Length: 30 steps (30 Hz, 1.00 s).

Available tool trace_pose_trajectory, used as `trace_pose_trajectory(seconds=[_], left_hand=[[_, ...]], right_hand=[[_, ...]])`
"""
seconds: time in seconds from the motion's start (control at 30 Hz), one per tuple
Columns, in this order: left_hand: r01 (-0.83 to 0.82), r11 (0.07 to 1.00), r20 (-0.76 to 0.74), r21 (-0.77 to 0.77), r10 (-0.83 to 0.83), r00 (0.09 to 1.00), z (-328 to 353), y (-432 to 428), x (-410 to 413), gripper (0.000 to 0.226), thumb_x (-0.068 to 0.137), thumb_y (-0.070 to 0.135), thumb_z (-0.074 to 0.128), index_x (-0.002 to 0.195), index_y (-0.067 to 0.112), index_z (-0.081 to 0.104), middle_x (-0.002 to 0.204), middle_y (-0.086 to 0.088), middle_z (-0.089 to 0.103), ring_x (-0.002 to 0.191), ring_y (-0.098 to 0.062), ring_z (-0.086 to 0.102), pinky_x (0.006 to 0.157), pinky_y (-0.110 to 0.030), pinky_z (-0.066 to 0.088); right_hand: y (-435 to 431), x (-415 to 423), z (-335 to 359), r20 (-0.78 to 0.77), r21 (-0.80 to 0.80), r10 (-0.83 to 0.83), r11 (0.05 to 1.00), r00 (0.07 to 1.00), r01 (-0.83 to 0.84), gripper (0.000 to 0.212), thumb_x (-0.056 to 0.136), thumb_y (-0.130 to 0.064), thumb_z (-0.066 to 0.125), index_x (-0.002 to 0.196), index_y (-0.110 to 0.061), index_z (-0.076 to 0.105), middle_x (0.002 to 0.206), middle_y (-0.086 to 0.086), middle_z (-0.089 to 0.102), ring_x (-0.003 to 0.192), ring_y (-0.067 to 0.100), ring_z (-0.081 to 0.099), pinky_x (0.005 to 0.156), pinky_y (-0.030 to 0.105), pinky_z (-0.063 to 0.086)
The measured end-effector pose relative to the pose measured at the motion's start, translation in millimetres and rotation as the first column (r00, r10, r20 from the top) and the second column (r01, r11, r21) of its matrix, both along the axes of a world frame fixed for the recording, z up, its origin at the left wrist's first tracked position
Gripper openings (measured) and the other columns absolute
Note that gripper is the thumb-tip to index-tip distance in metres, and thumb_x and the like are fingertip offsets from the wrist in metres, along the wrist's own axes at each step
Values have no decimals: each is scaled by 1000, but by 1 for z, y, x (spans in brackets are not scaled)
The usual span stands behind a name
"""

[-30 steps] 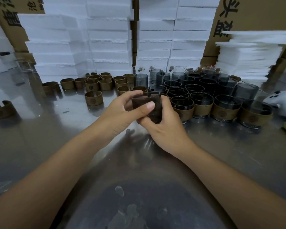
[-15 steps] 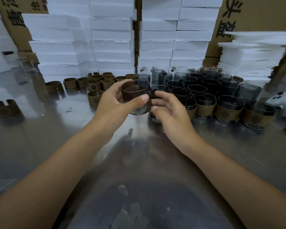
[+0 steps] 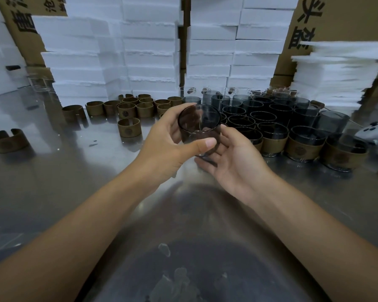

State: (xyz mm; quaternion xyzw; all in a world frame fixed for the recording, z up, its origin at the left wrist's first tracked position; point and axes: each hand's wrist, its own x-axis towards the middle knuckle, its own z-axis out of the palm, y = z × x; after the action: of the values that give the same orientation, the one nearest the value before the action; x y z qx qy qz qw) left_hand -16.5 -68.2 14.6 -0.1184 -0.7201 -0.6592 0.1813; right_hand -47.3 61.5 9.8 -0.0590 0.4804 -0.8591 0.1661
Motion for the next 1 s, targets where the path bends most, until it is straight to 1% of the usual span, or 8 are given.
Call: trace_pose_trajectory(seconds=[0.1,0.23,0.33,0.43,0.57,0.67,0.83,1.0], left_hand=[[8,1000,7,-1,-8,1000,-1,0,0,71,60,18,77,126,14,52,119,0,66,111,-11,62,100,-31,48],[17,1000,7,2,-18,1000,-1,-1,-1,70,62,19,76,127,14,51,121,0,65,110,-11,63,98,-30,50],[17,1000,2,-12,-17,1000,0,-1,-1,70,62,20,76,127,14,52,120,1,65,107,-12,64,95,-31,51],[8,1000,-6,-30,-8,1000,0,-3,-1,70,61,20,76,127,14,51,121,2,64,109,-12,62,99,-32,49],[0,998,-11,-69,-1,1000,-1,-6,-3,71,62,16,77,128,13,51,122,1,63,115,-9,59,104,-29,44],[-1,994,-17,-109,0,1000,-3,-7,-5,65,67,6,78,126,15,51,120,3,62,114,-6,58,103,-25,44],[4,989,-24,-149,-8,1000,-4,-6,-5,68,60,21,78,123,21,51,116,7,63,112,-4,59,102,-24,44],[0,988,-16,-152,-2,1000,-5,-5,-4,70,58,23,78,123,20,52,117,4,64,112,-6,60,103,-28,45]], right_hand=[[-1,2,-1,46,4,57,998,997,-57,32,99,-36,41,108,-13,62,81,-1,69,84,13,63,92,38,47],[-2,3,-3,77,32,139,989,987,-142,51,98,-48,36,126,-13,60,109,4,68,101,16,65,92,40,48],[-3,3,-5,98,52,179,982,979,-184,56,96,-56,33,118,-15,64,115,5,70,99,15,69,89,39,49],[-2,2,-5,127,68,191,977,973,-200,57,95,-59,34,103,-14,67,102,5,74,84,14,73,85,38,49],[1,2,-5,138,115,167,976,976,-184,54,95,-57,35,95,-13,68,88,4,75,74,13,73,79,33,49],[2,2,-4,117,174,98,978,988,-118,47,96,-50,40,95,-12,67,86,3,76,73,11,72,82,33,49],[2,3,0,91,208,-53,978,994,33,30,96,-37,51,87,-12,65,75,3,74,83,15,69,90,35,49],[-1,6,-1,35,215,-101,972,994,92,25,99,-31,49,94,-15,67,102,4,74,95,16,68,91,32,49]])
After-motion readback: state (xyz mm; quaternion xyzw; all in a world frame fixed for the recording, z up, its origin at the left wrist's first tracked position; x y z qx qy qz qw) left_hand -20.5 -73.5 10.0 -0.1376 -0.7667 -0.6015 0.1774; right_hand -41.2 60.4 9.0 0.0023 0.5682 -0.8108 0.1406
